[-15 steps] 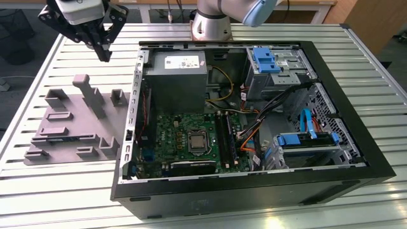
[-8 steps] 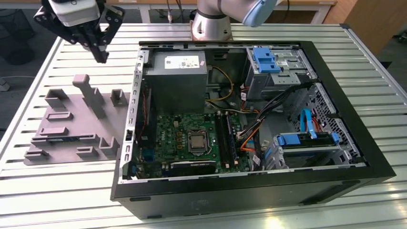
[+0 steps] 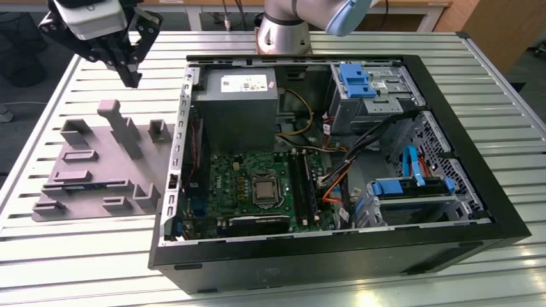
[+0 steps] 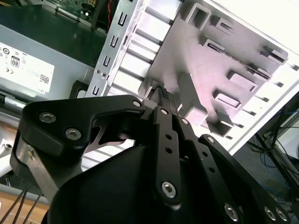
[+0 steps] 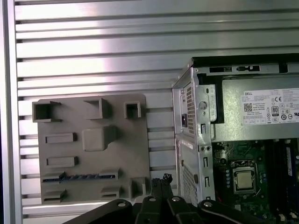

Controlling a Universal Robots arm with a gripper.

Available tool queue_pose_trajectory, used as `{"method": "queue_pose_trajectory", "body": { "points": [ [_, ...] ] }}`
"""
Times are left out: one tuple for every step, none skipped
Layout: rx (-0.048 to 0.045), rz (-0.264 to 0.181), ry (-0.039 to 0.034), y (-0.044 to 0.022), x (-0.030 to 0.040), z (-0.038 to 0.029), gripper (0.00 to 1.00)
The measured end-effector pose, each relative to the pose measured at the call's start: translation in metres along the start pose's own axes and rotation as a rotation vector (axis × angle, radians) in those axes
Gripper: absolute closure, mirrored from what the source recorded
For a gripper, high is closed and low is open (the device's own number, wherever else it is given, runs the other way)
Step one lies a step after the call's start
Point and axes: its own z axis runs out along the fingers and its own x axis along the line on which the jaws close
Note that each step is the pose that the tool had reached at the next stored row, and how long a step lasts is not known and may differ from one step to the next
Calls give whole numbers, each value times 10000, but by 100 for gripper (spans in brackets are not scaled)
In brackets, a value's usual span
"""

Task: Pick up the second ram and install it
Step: 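Reach for the second ram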

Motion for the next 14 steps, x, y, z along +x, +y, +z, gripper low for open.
{"method": "queue_pose_trajectory", "body": {
  "points": [
    [1, 0, 0, -15, 6, 0, 89],
    [0, 0, 0, -28, 13, 1, 89],
    [0, 1, -1, -39, 23, 2, 89],
    [1, 0, 0, -48, 35, 2, 89],
    [1, 0, 0, -55, 49, 3, 89],
    [1, 0, 0, -60, 68, 3, 89],
    [1, 0, -1, -64, 89, 4, 89],
    [1, 0, -1, -67, 112, 4, 89],
    [1, 0, 0, -70, 136, 4, 89],
    [1, 0, 0, -73, 161, 4, 89],
    [1, 0, 0, -76, 186, 4, 89],
    [1, 0, 0, -79, 209, 4, 89],
    [1, 0, -1, -82, 228, 4, 89],
    [0, 0, -1, -88, 246, 4, 89]
  ]
}}
